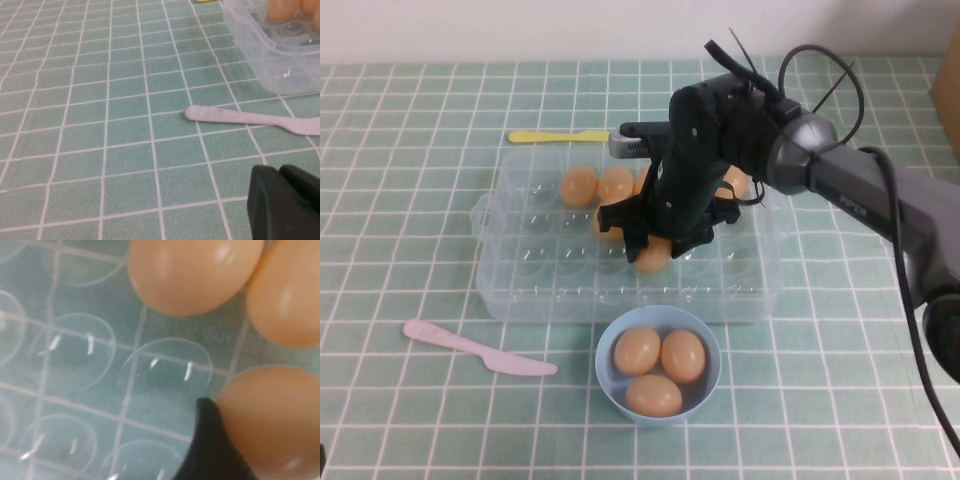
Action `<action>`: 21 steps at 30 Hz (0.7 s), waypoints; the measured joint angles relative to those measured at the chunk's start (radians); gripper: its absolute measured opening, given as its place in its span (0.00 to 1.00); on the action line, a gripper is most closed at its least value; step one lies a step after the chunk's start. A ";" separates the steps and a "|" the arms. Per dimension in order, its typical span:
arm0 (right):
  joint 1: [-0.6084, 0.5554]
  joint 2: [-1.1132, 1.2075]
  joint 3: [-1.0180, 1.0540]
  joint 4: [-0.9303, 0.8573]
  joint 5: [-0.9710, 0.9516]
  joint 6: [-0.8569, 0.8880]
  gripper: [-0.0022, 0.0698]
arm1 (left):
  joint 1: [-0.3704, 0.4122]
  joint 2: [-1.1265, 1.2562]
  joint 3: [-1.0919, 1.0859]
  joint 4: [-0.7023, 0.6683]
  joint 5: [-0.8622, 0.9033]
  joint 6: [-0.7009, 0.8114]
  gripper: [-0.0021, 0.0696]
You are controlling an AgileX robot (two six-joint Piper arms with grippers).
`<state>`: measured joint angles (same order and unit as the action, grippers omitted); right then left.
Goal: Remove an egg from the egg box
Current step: Pick up the egg from the plastic box, then place the egg in the bowl
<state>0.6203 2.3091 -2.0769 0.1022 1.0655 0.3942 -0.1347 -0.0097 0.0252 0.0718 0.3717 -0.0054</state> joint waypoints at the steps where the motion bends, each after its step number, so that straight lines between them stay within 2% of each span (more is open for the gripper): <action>1: 0.000 -0.010 0.000 0.000 0.005 0.000 0.57 | 0.000 0.000 0.000 0.000 0.000 0.000 0.02; 7: 0.004 -0.138 0.000 -0.016 0.033 -0.002 0.57 | 0.000 0.000 0.000 0.000 0.000 0.000 0.02; 14: 0.054 -0.265 0.006 -0.043 0.162 -0.067 0.57 | 0.000 0.000 0.000 0.000 0.002 0.000 0.02; 21: 0.090 -0.379 0.210 -0.028 0.169 -0.121 0.57 | 0.000 0.000 0.000 0.000 0.001 0.000 0.02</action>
<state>0.7100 1.9301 -1.8668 0.0739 1.2347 0.2733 -0.1347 -0.0097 0.0252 0.0718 0.3724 -0.0054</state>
